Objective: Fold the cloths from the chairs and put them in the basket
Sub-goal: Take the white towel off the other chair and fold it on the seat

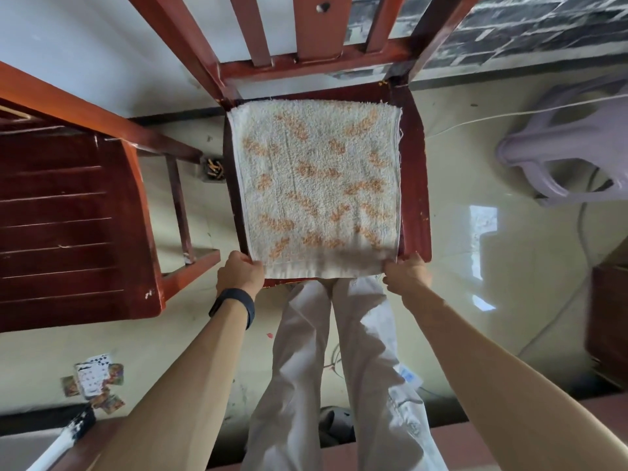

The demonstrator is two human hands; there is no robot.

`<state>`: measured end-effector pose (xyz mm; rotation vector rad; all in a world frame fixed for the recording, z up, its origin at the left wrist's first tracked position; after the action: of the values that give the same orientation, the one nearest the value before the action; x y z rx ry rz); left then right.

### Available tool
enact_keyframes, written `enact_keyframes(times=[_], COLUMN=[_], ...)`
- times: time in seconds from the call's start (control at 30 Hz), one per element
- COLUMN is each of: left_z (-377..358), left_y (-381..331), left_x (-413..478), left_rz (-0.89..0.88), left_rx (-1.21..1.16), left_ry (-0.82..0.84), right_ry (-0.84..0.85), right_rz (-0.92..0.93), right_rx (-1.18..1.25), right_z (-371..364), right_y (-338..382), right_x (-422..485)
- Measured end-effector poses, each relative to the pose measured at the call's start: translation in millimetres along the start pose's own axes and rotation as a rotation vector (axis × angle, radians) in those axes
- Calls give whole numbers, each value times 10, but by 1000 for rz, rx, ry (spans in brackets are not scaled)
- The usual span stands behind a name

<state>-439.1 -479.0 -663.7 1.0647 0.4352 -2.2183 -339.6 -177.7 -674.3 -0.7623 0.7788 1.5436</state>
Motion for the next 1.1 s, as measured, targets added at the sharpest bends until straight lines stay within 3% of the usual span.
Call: enact_keyframes(times=[0.17,0.3,0.47,0.67,0.87,1.0,1.1], left_z=[69,66,-104,-297,-365,-334,-321], left_y=[-52,-110,-121,48,104,115,147], left_x=[-3,-84,-247,-429,-412,-390,-358], left_rz=[-31,-92,-47,197,217,180,155], left_rx=[137,158,-157,-617,-705,-1013,-1072], left_ry=[59,25,-58,-14,80,85,127], right_ry=[-168,-169,-130,-78,9,0,-27], right_rz=[99,190,147,66,17,50,83], right_rx=[-26,104,152,247,405,404,414], right_z=[191,408,538,434,460,573,645], right_y=[202,452,497,264,174,237,268], right_x=[-32,-27,61,99,258,341,405])
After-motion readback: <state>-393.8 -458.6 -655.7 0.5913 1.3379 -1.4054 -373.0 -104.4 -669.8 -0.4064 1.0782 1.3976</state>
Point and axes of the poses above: each hand's wrist, its own x-axis towards the middle knuckle, its own z-axis out of the back of the hand, y = z × x, the point moved 2 cm from there along x, towards the middle knuckle
